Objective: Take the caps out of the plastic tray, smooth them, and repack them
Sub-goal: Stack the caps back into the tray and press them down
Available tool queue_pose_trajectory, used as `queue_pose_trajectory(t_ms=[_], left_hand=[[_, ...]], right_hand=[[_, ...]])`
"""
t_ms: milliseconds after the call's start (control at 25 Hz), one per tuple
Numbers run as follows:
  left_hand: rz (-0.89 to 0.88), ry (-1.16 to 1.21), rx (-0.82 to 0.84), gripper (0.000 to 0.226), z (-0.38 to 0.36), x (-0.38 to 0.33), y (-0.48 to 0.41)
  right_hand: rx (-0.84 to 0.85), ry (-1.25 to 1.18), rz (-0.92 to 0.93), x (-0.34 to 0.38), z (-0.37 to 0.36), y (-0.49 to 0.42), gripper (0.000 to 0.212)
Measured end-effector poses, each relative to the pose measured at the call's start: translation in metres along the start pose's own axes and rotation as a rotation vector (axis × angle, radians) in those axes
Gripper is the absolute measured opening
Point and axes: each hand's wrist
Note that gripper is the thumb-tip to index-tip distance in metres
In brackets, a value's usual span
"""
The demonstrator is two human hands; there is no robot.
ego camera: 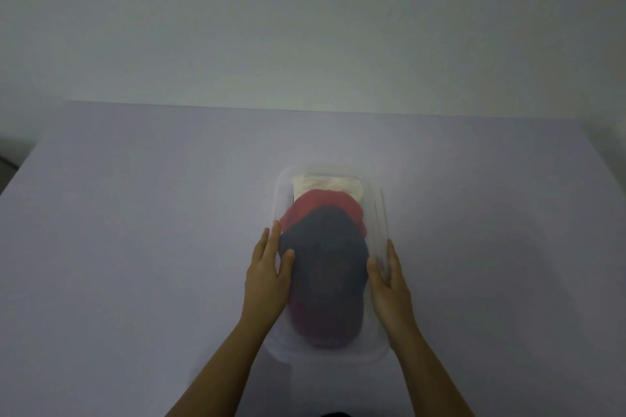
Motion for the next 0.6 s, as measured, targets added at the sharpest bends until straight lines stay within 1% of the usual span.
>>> queue_pose_trajectory(t_ms=[120,160,320,480,600], left_hand=[[-0.011,-0.037,-0.001,0.056,-0.002,0.001,-0.003],[-0.009,-0.051,-0.001,0.057,-0.002,0.001,-0.005],[-0.017,-0.122,-0.018,0.056,-0.003,0.003,-0.013],[-0.025,-0.227,-0.035,0.055,-0.006,0.004,-0.016],[-0.029,-0.252,-0.047,0.055,-0.007,0.001,-0.015]], right_hand=[[-0.047,0.158,-0.018,-0.003,0.000,-0.005,0.057],[-0.055,0.176,-0.012,-0.003,0.000,-0.007,0.057],[-0.042,0.028,0.022,-0.004,-0.005,-0.014,0.058],[-0.040,0.007,0.033,-0.013,-0.008,-0.024,0.059],[-0.040,0.010,0.051,-0.016,-0.008,-0.027,0.060]])
Point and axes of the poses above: each hand's wrist, its own y-axis away from the middle knuckle, its own z-axis out of the back of the hand, x = y × z, and after that the axes turned 3 degrees about -z, right-handed
